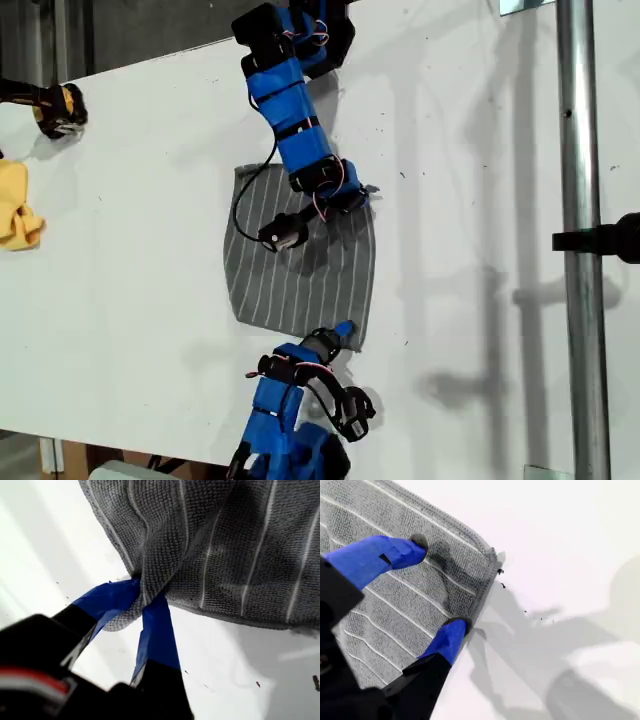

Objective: Grasp corners of a towel and fold twice.

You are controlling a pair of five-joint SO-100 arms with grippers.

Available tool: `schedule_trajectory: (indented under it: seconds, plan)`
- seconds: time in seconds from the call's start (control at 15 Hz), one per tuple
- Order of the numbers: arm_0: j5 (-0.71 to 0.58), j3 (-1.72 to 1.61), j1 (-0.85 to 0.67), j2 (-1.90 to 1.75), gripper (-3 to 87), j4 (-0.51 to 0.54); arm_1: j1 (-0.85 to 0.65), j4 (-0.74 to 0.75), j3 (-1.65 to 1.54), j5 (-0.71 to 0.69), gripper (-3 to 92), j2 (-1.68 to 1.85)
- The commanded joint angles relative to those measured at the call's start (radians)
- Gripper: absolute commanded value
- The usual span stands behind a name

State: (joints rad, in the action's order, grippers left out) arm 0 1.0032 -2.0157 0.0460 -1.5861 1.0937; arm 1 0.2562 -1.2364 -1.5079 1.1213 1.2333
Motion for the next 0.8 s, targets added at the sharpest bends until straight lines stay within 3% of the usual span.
schedule_trajectory:
  seconds: [0.0,0.13,0.27,0.4,0.73]
  plan:
    - [0.055,-0.017,0.043,-0.011,24.4,-0.026,-0.017,-0.005,0.067,-0.009,-0.1,0.014]
    - [0.103,-0.069,0.066,-0.015,20.0,-0.078,-0.02,-0.011,0.064,-0.009,-0.1,0.014]
    - [0.156,-0.092,0.086,-0.029,5.8,-0.11,-0.02,-0.023,0.063,-0.009,-0.1,0.015]
    - [0.192,-0.101,0.071,-0.029,-0.7,-0.114,-0.021,-0.028,0.063,-0.009,-0.1,0.02]
    - [0.198,-0.035,0.069,-0.067,-1.4,-0.064,-0.018,-0.049,0.064,-0.011,-0.1,0.067]
